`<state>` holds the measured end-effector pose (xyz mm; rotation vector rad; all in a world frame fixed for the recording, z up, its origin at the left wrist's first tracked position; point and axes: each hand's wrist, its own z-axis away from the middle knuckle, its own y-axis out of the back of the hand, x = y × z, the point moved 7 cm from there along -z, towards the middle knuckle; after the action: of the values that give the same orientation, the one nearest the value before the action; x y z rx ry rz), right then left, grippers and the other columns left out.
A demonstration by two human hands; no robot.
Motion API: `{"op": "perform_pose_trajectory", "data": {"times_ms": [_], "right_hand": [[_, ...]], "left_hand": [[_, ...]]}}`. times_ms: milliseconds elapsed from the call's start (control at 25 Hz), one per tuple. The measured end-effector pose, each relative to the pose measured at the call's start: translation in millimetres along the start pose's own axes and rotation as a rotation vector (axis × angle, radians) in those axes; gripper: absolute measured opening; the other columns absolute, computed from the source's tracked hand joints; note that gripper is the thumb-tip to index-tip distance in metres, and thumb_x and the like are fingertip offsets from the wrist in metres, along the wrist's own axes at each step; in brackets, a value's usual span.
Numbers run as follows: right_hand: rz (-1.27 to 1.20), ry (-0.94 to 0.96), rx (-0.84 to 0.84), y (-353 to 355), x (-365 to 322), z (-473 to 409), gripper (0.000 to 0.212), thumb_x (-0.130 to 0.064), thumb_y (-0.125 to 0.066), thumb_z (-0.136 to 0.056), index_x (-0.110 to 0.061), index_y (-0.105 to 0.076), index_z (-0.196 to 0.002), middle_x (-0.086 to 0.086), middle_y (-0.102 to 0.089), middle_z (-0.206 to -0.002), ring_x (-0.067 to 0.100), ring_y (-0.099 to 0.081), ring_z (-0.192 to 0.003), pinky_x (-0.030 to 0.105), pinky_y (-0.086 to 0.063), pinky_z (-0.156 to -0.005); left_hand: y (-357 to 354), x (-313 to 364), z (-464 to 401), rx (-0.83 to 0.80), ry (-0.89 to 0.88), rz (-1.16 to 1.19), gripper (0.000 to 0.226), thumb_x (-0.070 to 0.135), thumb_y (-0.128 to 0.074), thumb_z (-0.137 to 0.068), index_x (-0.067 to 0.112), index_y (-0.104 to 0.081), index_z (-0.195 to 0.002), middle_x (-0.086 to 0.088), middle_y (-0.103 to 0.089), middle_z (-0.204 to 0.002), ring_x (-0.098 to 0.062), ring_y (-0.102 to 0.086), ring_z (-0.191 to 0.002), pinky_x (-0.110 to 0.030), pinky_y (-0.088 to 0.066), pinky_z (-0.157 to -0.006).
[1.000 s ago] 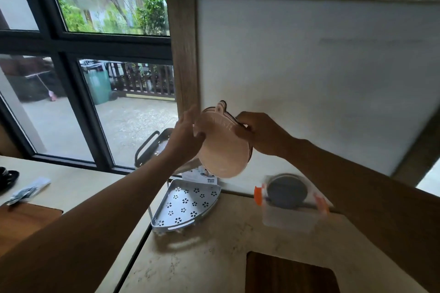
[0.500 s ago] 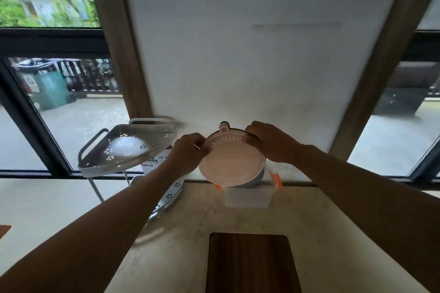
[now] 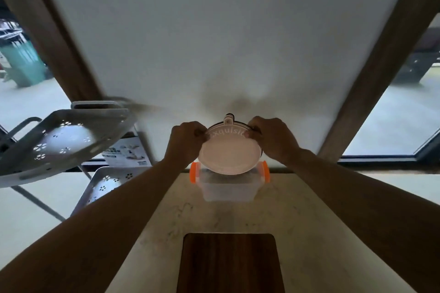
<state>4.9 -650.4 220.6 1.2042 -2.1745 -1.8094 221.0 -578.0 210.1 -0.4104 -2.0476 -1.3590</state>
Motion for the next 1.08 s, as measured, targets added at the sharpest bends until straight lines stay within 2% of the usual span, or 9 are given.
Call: {"op": "perform_pose_trajectory", "data": {"times_ms": [120, 240, 440, 520, 680, 840, 960, 1080], "right_hand": [[-0.042, -0.019, -0.010, -34.1, 25.4, -11.3, 0.018, -0.036, -0.059, -0.094, -0.018, -0.063, -0.096, 0.007, -0.070, -0.077, 0.027, -0.062, -0.072, 0.035, -0.045, -0.060], [-0.069, -0.061, -0.024, -71.3, 49.9, -16.0, 0.014, -0.035, -0.061, -0.093, -0.022, -0.062, -0.095, 0.006, -0.070, -0.076, 0.028, -0.063, -0.073, 0.036, -0.047, -0.062], [-0.091, -0.110, -0.047, -119.2, 73.1, -10.7, 0.013, -0.033, -0.061, -0.091, -0.021, -0.061, -0.097, 0.006, -0.071, -0.082, 0.031, -0.064, -0.079, 0.041, -0.050, -0.067], [-0.097, -0.115, -0.009, -128.8, 77.9, -10.0, 0.012, -0.031, -0.060, -0.092, -0.020, -0.061, -0.097, 0.005, -0.070, -0.084, 0.029, -0.062, -0.079, 0.040, -0.049, -0.066], [-0.101, -0.122, 0.043, -139.5, 86.7, -11.9, 0.013, -0.024, -0.060, -0.094, -0.013, -0.062, -0.101, 0.009, -0.065, -0.094, 0.030, -0.060, -0.086, 0.042, -0.048, -0.073], [-0.132, -0.142, 0.091, -147.9, 94.1, -11.0, 0.016, -0.017, -0.062, -0.093, -0.008, -0.064, -0.106, 0.013, -0.061, -0.106, 0.031, -0.056, -0.098, 0.041, -0.046, -0.082], [-0.139, -0.148, 0.118, -154.7, 99.9, -9.6, 0.020, -0.017, -0.060, -0.094, -0.007, -0.063, -0.112, 0.015, -0.059, -0.111, 0.032, -0.053, -0.101, 0.042, -0.044, -0.087], [-0.141, -0.147, 0.157, -156.5, 102.0, -8.4, 0.021, -0.018, -0.061, -0.094, -0.008, -0.062, -0.111, 0.014, -0.058, -0.112, 0.030, -0.053, -0.100, 0.038, -0.044, -0.086]], "left_hand": [[-32.2, -19.7, -13.1, -0.016, 0.016, -0.027, 0.013, 0.014, -0.070, -0.083, 0.016, -0.077, -0.093, -0.001, -0.077, -0.089, -0.010, -0.061, -0.072, -0.015, -0.042, -0.067], [-65.8, -46.7, -20.3, -0.038, 0.036, -0.028, 0.011, 0.011, -0.069, -0.084, 0.013, -0.075, -0.093, -0.005, -0.076, -0.088, -0.021, -0.067, -0.080, -0.027, -0.048, -0.075], [-109.1, -81.9, -25.8, -0.107, 0.067, -0.053, 0.011, 0.007, -0.065, -0.088, 0.012, -0.071, -0.096, -0.006, -0.073, -0.093, -0.024, -0.064, -0.086, -0.029, -0.048, -0.079], [-118.0, -90.1, -26.9, -0.070, 0.079, -0.006, 0.011, 0.007, -0.065, -0.088, 0.012, -0.071, -0.096, -0.005, -0.072, -0.093, -0.022, -0.064, -0.086, -0.030, -0.047, -0.080], [-132.2, -97.9, -23.7, 0.022, 0.028, 0.023, 0.016, 0.004, -0.061, -0.090, 0.009, -0.070, -0.103, -0.007, -0.072, -0.100, -0.021, -0.063, -0.090, -0.018, -0.040, -0.081], [-142.4, -98.6, -24.3, 0.078, 0.004, 0.012, 0.017, 0.007, -0.058, -0.093, 0.009, -0.068, -0.106, -0.009, -0.069, -0.104, -0.027, -0.062, -0.095, -0.039, -0.049, -0.087], [-146.7, -101.8, -24.7, 0.092, -0.039, -0.015, 0.018, 0.009, -0.057, -0.094, 0.012, -0.066, -0.109, -0.008, -0.069, -0.105, -0.027, -0.061, -0.095, -0.038, -0.048, -0.086], [-151.5, -101.9, -23.4, 0.056, -0.088, -0.055, 0.026, 0.007, -0.054, -0.092, 0.014, -0.062, -0.116, -0.008, -0.066, -0.110, -0.029, -0.060, -0.099, -0.042, -0.048, -0.089]]}}
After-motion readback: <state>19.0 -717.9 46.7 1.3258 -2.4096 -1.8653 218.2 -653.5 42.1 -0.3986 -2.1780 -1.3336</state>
